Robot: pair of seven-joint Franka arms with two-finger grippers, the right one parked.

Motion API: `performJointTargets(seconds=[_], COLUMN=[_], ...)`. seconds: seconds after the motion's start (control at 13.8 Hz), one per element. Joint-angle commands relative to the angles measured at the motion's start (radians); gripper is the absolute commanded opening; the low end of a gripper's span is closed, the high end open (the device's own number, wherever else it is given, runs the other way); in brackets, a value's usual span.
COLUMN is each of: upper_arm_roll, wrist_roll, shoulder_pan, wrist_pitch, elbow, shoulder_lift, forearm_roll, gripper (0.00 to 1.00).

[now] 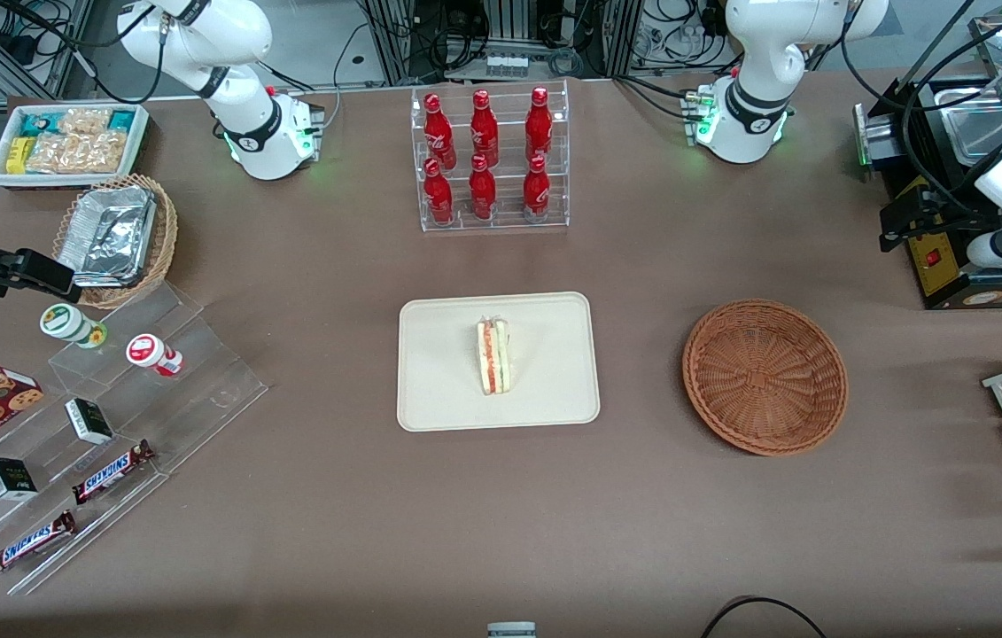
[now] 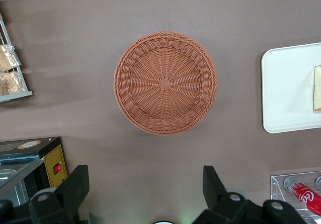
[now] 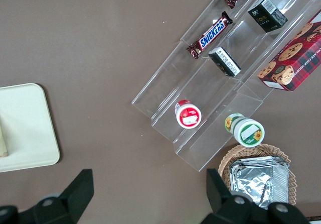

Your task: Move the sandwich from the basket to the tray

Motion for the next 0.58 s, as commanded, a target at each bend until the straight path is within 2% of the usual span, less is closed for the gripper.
performJointTargets(seconds=[0.0, 0.51], upper_arm_roll=[0.014, 0.046], wrist_roll=[-0.006, -0.072], shoulder_pan=[-0.009, -0.009], wrist_pitch=[-0.015, -0.038], elbow=[0.045, 0.040], shoulder_lift=[0.028, 0.021], forearm_roll=[0.004, -0.003], gripper=[1.00, 1.00])
